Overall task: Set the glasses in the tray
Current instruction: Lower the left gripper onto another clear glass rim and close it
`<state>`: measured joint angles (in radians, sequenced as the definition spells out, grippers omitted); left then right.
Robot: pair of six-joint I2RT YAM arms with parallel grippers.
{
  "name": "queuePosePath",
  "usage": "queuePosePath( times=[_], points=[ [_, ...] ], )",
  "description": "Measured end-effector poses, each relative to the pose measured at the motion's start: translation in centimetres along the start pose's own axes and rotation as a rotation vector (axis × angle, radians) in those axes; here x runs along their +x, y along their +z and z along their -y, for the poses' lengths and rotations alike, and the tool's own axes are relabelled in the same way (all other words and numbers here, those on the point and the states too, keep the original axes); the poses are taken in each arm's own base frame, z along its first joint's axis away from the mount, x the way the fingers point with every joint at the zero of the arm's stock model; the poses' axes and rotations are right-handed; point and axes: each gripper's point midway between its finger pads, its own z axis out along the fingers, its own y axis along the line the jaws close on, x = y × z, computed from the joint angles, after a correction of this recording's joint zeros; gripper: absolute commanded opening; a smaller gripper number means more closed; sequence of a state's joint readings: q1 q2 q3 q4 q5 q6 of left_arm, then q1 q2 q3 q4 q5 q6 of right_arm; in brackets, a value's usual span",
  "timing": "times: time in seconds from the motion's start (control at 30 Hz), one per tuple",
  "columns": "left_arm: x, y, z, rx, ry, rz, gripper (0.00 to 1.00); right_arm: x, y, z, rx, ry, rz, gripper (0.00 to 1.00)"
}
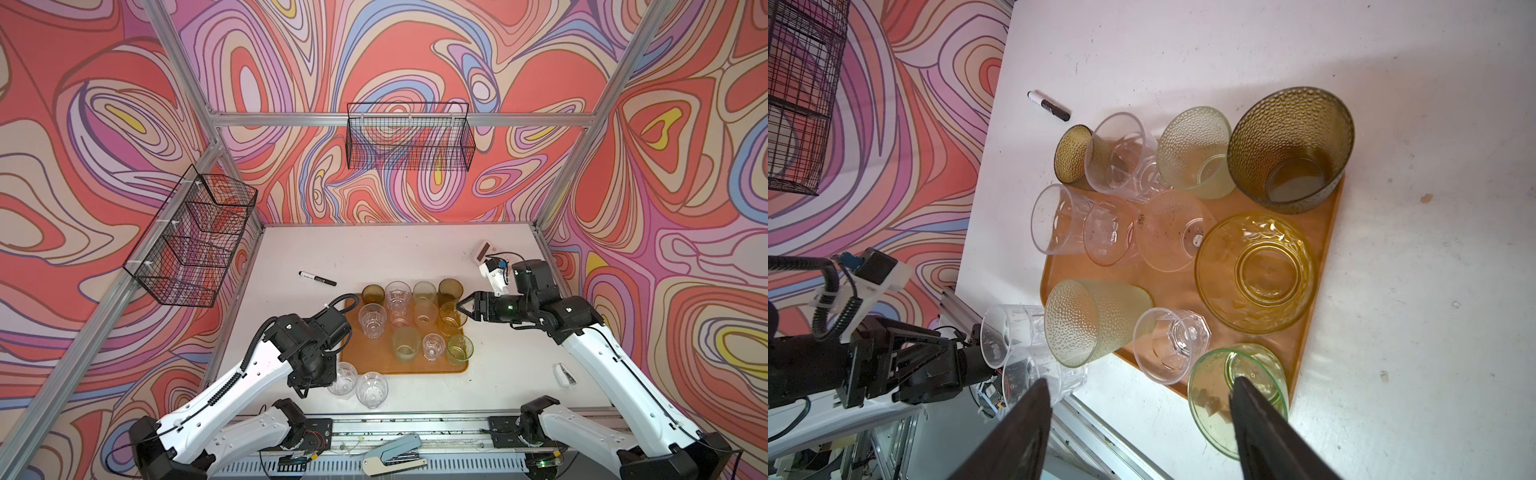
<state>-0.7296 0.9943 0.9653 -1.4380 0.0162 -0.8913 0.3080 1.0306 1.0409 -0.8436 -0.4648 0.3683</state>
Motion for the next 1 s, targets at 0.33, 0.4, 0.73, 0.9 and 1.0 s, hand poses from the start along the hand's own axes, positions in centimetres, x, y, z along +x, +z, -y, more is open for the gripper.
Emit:
queuePosePath(
  times=[0.33, 0.4, 0.73, 0.9, 1.0],
  points=[
    [-0.3, 1.9, 0.3, 0.026, -0.055, -0.024, 0.39, 0.0, 0.0, 0.0, 0.0, 0.001, 0.0, 0.71],
    [-0.3, 2.4, 0.3, 0.028, -0.06, -0.03, 0.38, 0.0, 0.0, 0.0, 0.0, 0.004, 0.0, 0.71],
    [-0.4, 4.1, 0.1, 0.042, -0.089, -0.058, 0.35, 0.0, 0.0, 0.0, 0.001, 0.004, -0.001, 0.71],
    [-0.6, 4.6, 0.5, 0.06, -0.086, -0.066, 0.32, 0.0, 0.0, 0.0, 0.001, 0.004, -0.001, 0.71],
    [-0.7, 4.9, 0.7, 0.066, -0.087, -0.072, 0.31, 0.0, 0.0, 0.0, 0.001, 0.004, -0.001, 0.71]
  ],
)
